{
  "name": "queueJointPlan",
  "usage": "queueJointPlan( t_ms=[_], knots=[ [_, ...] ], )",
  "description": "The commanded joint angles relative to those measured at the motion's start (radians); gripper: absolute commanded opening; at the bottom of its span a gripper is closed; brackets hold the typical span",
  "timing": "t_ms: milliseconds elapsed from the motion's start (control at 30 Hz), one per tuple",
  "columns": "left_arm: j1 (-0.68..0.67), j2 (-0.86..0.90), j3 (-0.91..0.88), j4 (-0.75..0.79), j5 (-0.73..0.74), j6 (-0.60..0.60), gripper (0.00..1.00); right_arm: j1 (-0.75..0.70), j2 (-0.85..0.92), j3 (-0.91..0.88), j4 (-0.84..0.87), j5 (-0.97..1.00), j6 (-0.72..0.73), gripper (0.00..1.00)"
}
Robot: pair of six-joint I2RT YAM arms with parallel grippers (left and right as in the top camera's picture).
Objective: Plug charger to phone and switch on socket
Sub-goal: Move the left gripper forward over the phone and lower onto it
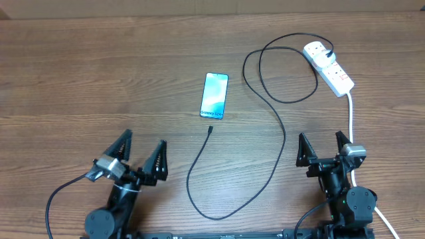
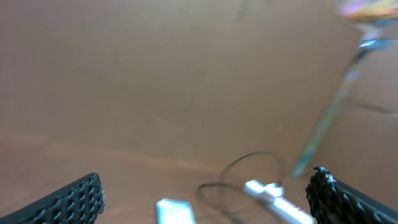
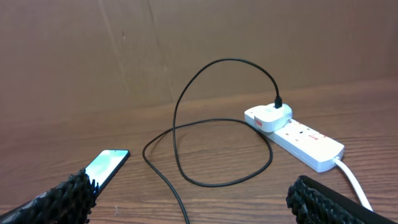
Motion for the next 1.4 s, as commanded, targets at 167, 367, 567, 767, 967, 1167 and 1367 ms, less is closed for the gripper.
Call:
queueJointPlan(
  t_ms=[167,367,567,767,967,1167,1367],
  knots=[
    [0.006,0.092,0.303,-0.176,0.092,0.151,1.0,0.005,-0.011,-0.009,0.002,0.006,0.004,1.0],
    [0.005,0.441,0.775,-0.658,0.124,0.291,1.0,0.005,-0.011,-0.009,0.002,0.006,0.004,1.0],
    [0.005,0.747,1.095,-0.751,0.472,0.305,1.0,0.005,-0.011,-0.009,0.002,0.006,0.004,1.0],
    [-0.043,0.954,1.32,-0.939,0.349,0.29,1.0,0.005,-0.011,-0.009,0.002,0.006,0.004,1.0],
    [-0.296,1.217,1.661,-1.349,-0.154,0.277,1.0,0.005,-0.011,-0.009,0.002,0.006,0.004,1.0],
    [-0.518,1.428,1.789,-1.434,-0.215,0.277,1.0,0.005,-0.011,-0.009,0.002,0.006,0.004,1.0],
    [-0.538,1.583,1.871,-1.488,-0.207,0.09,1.0,0.005,-0.011,-0.009,0.002,0.006,0.004,1.0]
  ],
)
